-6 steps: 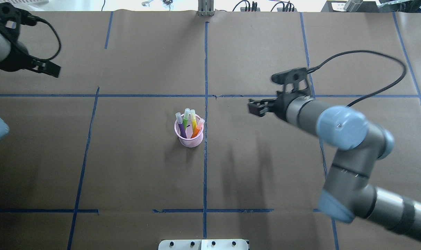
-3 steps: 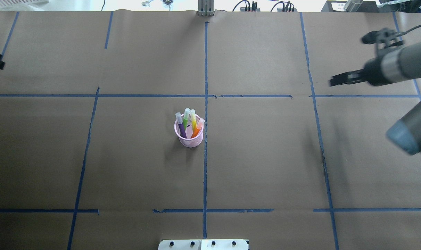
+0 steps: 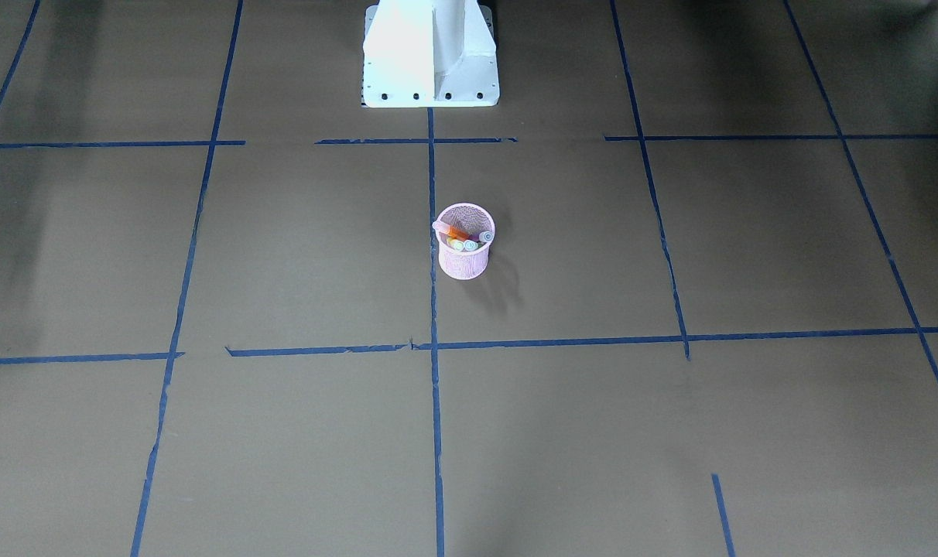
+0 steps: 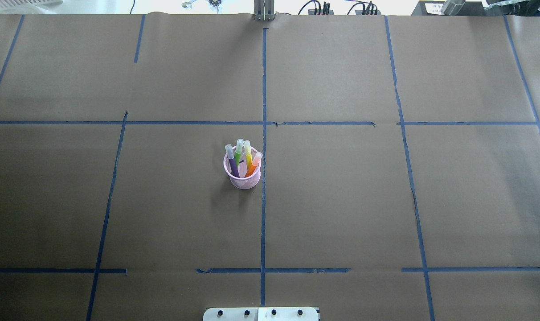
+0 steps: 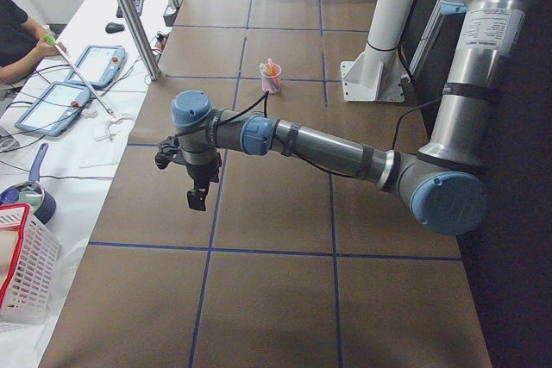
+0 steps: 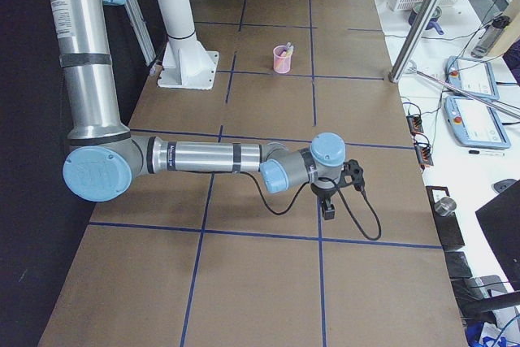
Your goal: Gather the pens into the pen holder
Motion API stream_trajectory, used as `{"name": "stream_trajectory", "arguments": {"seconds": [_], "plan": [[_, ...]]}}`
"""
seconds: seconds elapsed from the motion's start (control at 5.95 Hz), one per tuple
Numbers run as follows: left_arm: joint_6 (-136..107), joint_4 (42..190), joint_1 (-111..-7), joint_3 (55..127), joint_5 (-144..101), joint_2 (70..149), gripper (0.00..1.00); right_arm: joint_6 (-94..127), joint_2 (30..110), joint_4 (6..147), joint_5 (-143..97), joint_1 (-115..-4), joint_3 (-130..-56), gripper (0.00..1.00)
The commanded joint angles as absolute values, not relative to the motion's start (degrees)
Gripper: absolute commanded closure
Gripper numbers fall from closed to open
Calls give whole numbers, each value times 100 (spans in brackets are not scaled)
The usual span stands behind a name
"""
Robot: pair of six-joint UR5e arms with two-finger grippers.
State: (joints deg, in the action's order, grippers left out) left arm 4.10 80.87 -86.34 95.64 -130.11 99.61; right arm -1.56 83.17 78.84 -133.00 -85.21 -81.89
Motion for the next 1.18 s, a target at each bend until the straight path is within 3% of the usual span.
{"name": "stream_trajectory", "arguments": {"seconds": [0.0, 0.17, 0.5, 1.01], "plan": [[642, 7682, -8763, 9449, -13043, 9679, 0, -1879, 8139, 10081, -12956, -9226, -8278, 0], [572, 7708, -8754, 9492, -13086, 9538, 0, -1881, 8408, 10429, -12903, -9298, -8854, 0], [589, 7778, -8754, 9500, -13078, 9519, 0, -1890, 9050, 10371, -12850, -9290, -9202, 0], [589, 7910, -8763, 9624, -13069, 9283, 0, -1872, 9105, 10388, -12622, -9290, -9798, 0]]}}
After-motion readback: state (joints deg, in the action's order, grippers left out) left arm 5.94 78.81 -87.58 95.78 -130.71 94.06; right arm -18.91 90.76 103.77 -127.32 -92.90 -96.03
